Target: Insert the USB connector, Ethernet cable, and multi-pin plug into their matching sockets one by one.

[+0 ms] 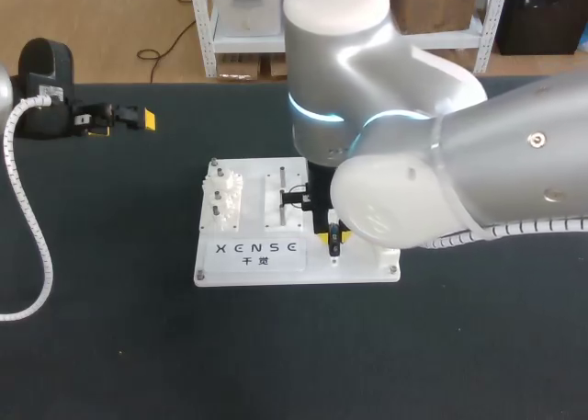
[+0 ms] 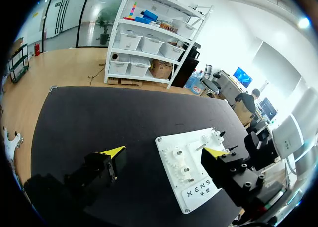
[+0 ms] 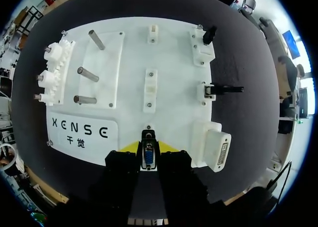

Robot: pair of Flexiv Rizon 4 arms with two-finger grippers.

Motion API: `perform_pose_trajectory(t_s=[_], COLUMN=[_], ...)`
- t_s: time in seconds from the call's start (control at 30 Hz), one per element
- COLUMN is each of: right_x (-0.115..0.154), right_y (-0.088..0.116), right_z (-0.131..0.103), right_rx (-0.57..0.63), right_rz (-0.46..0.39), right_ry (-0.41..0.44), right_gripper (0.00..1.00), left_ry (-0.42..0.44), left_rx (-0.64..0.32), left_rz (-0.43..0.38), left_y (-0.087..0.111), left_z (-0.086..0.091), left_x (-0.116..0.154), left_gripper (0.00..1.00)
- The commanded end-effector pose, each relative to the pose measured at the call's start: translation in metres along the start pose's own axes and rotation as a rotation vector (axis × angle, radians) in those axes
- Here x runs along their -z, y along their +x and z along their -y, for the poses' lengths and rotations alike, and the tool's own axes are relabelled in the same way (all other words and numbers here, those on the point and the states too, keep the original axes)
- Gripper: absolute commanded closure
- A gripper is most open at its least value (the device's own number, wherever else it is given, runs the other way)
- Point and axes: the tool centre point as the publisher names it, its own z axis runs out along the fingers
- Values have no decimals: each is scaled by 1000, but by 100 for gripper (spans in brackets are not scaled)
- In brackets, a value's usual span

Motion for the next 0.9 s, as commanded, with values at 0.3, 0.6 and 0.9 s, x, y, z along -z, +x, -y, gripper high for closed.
perform_pose_trajectory(t_s=[0.3, 0.6, 0.9], right_x=[41, 64, 62], right_y=[14, 22, 19], right_z=[23, 66, 81], right_rx=[-20, -86, -112], right_rz=[91, 116, 112], right_ry=[-28, -37, -23], right_gripper=[100, 100, 100], left_ry=[0, 0, 0], left_rx=[0, 0, 0], left_rz=[0, 0, 0], left_y=[0, 0, 0], left_z=[0, 0, 0], left_x=[0, 0, 0], left_gripper=[0, 0, 0])
